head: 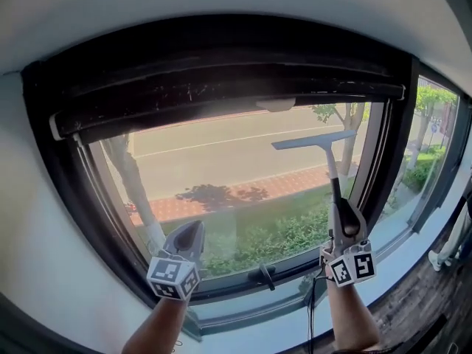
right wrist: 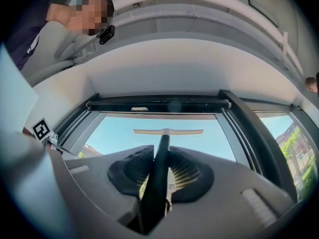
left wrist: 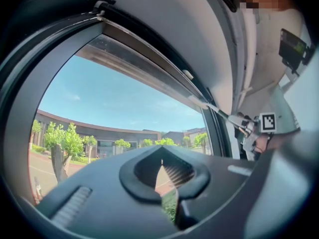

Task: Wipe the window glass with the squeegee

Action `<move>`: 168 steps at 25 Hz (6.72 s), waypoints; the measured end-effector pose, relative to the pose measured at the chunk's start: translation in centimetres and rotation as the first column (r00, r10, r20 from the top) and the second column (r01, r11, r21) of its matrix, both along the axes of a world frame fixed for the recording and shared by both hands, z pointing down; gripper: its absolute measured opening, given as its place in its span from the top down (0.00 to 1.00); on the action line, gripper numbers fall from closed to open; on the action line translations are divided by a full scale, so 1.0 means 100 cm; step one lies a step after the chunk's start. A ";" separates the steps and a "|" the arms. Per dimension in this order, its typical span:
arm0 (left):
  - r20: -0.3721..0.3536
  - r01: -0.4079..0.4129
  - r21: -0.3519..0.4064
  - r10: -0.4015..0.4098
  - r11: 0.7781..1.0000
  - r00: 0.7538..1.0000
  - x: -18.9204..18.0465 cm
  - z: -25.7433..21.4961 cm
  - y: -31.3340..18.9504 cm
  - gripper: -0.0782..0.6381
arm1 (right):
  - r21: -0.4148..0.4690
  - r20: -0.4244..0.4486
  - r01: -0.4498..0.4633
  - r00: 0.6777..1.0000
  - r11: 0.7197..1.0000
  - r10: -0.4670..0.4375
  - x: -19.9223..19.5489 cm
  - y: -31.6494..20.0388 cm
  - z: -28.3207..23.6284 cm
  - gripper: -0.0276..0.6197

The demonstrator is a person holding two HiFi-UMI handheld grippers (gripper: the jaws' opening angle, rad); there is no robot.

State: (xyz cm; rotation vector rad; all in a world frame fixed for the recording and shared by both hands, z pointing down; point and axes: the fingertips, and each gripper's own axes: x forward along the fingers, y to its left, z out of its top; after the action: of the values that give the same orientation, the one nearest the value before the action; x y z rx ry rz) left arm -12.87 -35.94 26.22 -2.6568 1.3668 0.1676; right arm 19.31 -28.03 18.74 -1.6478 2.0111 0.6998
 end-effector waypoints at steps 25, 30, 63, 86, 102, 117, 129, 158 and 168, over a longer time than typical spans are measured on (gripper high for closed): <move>0.007 0.066 0.061 -0.066 0.996 0.998 -0.041 -0.030 0.013 0.88 | 0.181 -0.045 0.041 0.998 0.983 -0.033 -0.053 -0.053 -0.102 0.80; 0.001 0.063 0.059 -0.063 0.996 0.998 -0.042 -0.030 0.015 0.88 | 0.151 -0.043 0.038 0.999 0.988 -0.031 -0.053 -0.052 -0.097 0.80; 0.065 0.040 -0.038 -0.037 0.998 0.997 -0.015 0.005 0.032 0.88 | -0.038 -0.026 0.049 0.998 0.998 -0.050 -0.036 -0.037 0.021 0.80; 0.077 0.029 -0.056 -0.025 0.998 0.997 -0.001 0.010 0.031 0.88 | -0.161 -0.009 0.039 0.999 0.986 -0.041 -0.029 -0.027 0.101 0.80; 0.097 -0.006 -0.079 0.014 0.997 0.995 0.013 0.022 0.033 0.88 | -0.231 0.004 0.039 0.999 0.972 -0.039 -0.028 -0.023 0.153 0.80; 0.114 -0.013 -0.104 0.025 0.995 0.993 0.021 0.035 0.035 0.88 | -0.336 0.019 0.038 0.999 0.941 -0.034 -0.019 -0.017 0.221 0.80; 0.122 -0.010 -0.122 0.025 0.992 0.992 0.025 0.049 0.036 0.88 | -0.379 0.001 0.032 0.999 0.925 -0.034 -0.016 -0.014 0.250 0.80; 0.138 0.001 -0.282 0.039 0.959 0.990 0.039 0.140 0.036 0.88 | -0.456 0.005 0.061 0.998 0.888 -0.066 -0.011 -0.006 0.322 0.80; 0.155 0.014 -0.323 0.038 0.946 0.987 0.040 0.163 0.033 0.88 | -0.515 0.039 0.068 0.998 0.855 -0.056 -0.009 -0.002 0.363 0.80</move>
State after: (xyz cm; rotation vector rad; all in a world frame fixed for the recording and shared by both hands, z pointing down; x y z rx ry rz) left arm -8.85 -32.60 42.55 -2.8609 1.4329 -0.2884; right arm 18.45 -28.21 55.02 -1.8453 2.3625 0.1062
